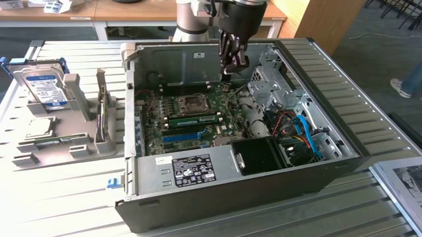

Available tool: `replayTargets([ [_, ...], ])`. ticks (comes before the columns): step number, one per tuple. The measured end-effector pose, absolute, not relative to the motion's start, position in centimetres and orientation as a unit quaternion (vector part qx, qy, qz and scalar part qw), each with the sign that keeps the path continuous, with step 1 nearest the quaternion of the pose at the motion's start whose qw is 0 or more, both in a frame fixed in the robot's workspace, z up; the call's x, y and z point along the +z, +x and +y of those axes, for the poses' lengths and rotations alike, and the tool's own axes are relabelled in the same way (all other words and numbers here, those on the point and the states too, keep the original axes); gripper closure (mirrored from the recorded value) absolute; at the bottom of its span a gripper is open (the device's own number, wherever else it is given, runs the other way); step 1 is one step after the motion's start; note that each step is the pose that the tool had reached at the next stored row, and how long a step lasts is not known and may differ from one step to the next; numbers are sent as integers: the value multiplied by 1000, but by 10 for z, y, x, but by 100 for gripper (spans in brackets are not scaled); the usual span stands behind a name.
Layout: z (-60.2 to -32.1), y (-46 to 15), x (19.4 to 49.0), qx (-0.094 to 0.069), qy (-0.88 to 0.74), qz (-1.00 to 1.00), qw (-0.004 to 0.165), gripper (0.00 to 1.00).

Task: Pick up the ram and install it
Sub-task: 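Press down the ram until it locks into place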

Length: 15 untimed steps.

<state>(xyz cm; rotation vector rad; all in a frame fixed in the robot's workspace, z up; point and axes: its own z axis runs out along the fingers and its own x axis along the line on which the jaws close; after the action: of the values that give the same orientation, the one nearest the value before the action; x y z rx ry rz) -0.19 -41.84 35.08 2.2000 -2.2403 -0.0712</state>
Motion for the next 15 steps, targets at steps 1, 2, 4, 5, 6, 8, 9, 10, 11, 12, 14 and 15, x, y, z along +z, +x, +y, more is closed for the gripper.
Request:
replayTargets([
  [1,-418,-1,351,-23,701,-713,0,90],
  [2,-418,0,351,-23,701,-713,0,90],
  [4,-418,0,351,-23,701,-713,0,90],
  [5,-418,0,351,-23,700,-713,0,90],
  [6,-418,0,351,-23,700,-713,0,90],
  [8,-418,0,350,-23,700,-713,0,90],
  [9,-418,0,350,-23,700,-713,0,90],
  [10,-418,0,349,-23,700,-713,0,90],
  [11,-418,0,348,-23,700,-713,0,90],
  [12,-418,0,347,-23,700,-713,0,90],
  [14,-418,0,345,-23,701,-713,0,90],
  [15,-418,0,344,-23,701,-713,0,90],
])
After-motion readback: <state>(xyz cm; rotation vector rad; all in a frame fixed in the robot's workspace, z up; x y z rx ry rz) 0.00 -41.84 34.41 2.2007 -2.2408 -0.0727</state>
